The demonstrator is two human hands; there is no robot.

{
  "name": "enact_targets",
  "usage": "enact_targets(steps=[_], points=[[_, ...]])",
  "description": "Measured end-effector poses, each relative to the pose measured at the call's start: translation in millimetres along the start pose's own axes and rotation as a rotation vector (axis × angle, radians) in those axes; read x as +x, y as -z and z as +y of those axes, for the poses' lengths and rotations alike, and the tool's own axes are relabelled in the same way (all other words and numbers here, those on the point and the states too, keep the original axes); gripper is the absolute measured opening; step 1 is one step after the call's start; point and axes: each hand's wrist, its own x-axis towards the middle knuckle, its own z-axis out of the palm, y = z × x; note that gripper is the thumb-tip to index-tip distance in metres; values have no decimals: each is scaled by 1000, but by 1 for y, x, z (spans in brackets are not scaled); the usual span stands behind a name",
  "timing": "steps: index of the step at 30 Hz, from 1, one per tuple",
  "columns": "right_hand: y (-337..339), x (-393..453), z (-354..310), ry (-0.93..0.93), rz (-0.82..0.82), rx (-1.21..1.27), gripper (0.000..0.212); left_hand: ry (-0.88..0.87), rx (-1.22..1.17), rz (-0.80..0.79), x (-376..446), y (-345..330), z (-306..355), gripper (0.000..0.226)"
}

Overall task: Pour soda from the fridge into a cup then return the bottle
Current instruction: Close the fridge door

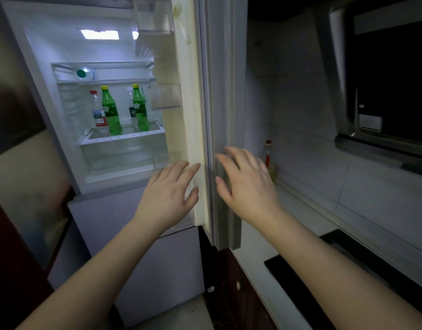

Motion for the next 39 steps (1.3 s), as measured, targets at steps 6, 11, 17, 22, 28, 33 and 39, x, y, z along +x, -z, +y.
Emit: enact_targets(steps=[6, 11, 17, 22, 28, 33, 39], points=[[0, -7, 20, -112, -184, 16, 66, 2, 9, -24, -3, 3, 15, 54], [-10, -8, 11, -118, -180, 95, 63, 20, 1, -18, -4, 11, 16, 53], [-17, -8, -7, -85, -131, 188, 58, 42, -45, 57, -1, 30, 8, 51], [-27, -4, -27, 17, -30, 310, 57, 68, -113, 128, -8, 38, -7, 52], [-53, 12, -72, 135, 4, 419, 54, 240, -235, 150, -33, 44, -39, 63], [-84, 30, -114, 244, -42, 499, 58, 401, -324, 144, -49, 47, -78, 66], [-132, 57, -149, 238, -226, 353, 64, 500, -194, 125, -56, 46, -138, 75]])
